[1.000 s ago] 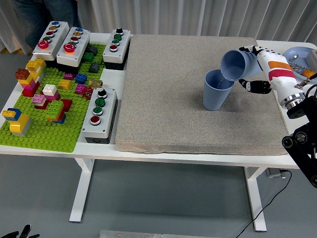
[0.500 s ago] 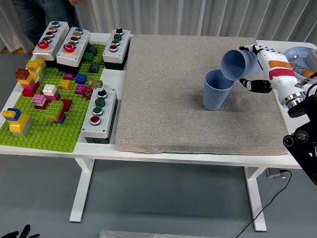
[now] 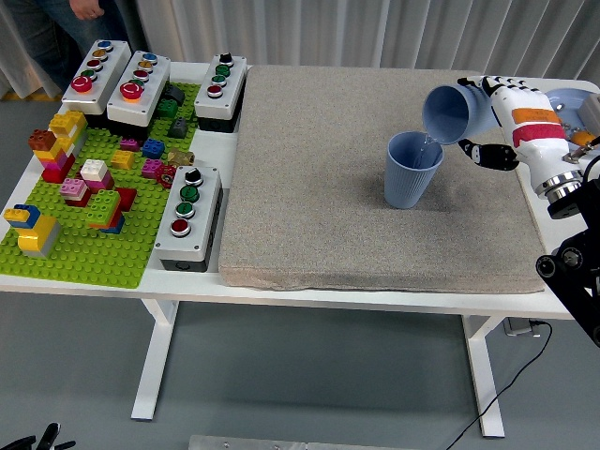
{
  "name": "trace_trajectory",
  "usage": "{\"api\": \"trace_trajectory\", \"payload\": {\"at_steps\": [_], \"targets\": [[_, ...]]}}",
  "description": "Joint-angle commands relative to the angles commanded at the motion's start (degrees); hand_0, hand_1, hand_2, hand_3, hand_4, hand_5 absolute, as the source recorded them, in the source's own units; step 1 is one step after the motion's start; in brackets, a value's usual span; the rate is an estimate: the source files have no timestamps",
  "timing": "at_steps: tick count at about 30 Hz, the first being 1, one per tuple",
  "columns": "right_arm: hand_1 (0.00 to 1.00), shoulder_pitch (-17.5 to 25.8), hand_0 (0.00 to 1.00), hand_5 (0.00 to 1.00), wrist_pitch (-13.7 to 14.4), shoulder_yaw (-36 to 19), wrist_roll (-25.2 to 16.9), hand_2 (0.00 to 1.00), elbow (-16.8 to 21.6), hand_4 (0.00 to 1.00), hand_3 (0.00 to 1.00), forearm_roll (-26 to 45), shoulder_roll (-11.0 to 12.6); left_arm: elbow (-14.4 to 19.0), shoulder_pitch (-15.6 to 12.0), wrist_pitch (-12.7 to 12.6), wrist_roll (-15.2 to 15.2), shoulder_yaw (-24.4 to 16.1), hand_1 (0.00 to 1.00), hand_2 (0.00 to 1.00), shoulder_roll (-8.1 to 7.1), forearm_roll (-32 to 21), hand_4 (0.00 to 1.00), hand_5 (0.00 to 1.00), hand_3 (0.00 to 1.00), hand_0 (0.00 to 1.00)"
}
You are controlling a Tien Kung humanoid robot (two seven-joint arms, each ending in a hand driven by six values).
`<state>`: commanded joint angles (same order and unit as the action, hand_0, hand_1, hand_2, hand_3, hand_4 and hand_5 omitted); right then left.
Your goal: Pick cup pour cup place
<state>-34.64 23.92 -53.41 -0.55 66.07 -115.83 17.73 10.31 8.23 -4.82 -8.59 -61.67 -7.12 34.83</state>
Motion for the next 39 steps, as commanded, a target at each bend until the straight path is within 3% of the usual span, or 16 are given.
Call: {"api": "trace_trajectory", "payload": {"at_steps": [27,39], "targets": [[0.602,-0.4,0.825,0.002,4.8,3.3,-2.5,0.488,-2.3,0.562,0.559,1.7,0.5,0.0,-0.2,0.0,-0.1,0.0,0.649,0.73,-0.01,0.0,0.488,0.975,0.655,0.721],[0.604,-1.9,0.831,0.002,4.5,5.6,-2.3,0.489,-2.6,0.556,0.557,1.8,1.8,0.0,-0.2,0.0,0.0,0.2,0.651,0.73,-0.09,-0.2,0.488,0.976,0.655,0.72]]}}
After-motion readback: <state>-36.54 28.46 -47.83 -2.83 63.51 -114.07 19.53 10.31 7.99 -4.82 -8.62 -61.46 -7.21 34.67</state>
